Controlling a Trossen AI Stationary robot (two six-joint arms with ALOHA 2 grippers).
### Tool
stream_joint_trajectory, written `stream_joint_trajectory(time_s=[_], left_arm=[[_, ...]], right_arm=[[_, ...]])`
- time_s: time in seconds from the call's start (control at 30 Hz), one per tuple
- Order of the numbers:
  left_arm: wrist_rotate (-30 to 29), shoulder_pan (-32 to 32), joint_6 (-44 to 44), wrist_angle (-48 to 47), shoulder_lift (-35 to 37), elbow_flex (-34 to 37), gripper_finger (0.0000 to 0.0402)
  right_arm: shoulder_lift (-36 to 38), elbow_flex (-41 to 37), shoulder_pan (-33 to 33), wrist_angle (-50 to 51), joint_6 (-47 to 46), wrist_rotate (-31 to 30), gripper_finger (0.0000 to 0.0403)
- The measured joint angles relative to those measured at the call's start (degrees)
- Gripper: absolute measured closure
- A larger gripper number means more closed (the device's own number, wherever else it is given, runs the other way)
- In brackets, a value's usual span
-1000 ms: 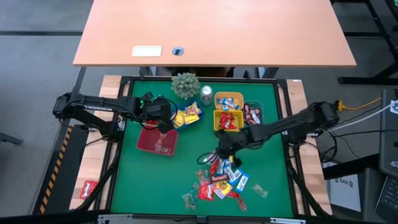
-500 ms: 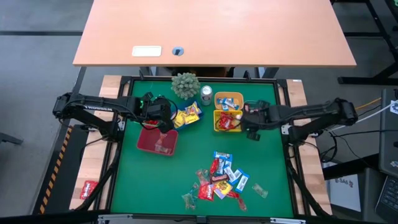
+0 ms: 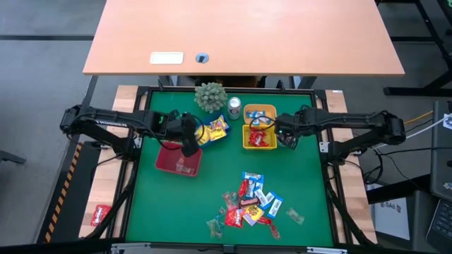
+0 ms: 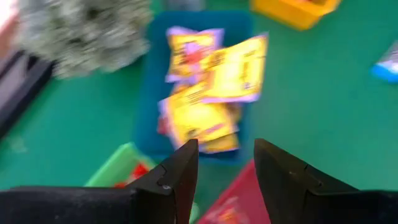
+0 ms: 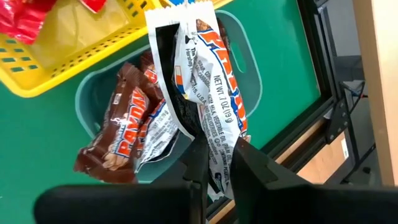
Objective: Sort candy
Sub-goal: Put the white chocolate bar into the green bin, then put the transparent green candy pack into the red bin
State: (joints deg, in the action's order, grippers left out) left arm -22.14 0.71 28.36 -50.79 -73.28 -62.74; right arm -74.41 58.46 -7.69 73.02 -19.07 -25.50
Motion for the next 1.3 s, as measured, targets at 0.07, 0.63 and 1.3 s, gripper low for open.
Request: stream_joint_trajectory(time_s=[0.07,0.63,1.3], left_arm=[[1.74,1.40,-0.02,2.60,0.00,0.00,0.0258],[6.88,20.59,0.03,26.96,-7.61,0.00,0.0258],[14.51,33.88,13.09,47.40,-29.05,0.00,0.0199]], right_arm=[[0.00,0.00,-0.01,0.00,0.03,0.00,0.0356],[-0.04,-0.02,0.16,-0.57,0.28,0.63,0.0189],[-0.04,-0.02,0.16,-1.17,0.35,7.41,0.0182]])
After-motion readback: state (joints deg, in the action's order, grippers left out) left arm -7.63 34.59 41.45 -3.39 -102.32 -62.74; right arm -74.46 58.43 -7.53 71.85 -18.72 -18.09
